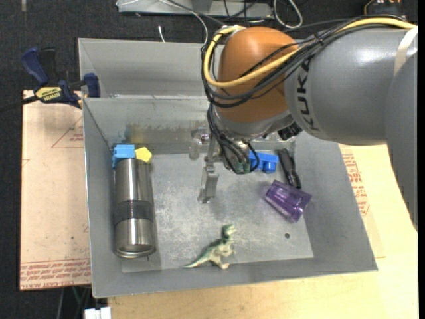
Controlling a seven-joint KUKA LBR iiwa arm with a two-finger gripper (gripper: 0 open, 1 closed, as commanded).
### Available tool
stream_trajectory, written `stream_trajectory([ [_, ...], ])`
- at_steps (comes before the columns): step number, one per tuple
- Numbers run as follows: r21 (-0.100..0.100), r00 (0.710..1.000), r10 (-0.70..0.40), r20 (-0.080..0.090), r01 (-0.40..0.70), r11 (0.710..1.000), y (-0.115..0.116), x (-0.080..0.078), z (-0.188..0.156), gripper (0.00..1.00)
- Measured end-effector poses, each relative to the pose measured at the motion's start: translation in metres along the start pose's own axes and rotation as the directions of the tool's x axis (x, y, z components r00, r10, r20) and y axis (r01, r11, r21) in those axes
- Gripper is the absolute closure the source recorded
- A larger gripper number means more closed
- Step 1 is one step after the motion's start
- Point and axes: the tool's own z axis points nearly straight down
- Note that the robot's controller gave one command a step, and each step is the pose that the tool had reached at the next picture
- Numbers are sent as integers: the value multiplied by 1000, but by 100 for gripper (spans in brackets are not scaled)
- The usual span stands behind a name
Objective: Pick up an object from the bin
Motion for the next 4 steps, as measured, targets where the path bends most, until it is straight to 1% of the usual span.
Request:
stream_trajectory([
  [1,-1,1000,4,7,-4,1000,-1,-2,-5,0],
  [2,1,957,-291,6,291,957,-39,64,96,0],
  [3,4,917,-399,17,399,917,-62,61,51,0],
  [4,-1,830,-557,4,557,830,-49,102,105,0],
])
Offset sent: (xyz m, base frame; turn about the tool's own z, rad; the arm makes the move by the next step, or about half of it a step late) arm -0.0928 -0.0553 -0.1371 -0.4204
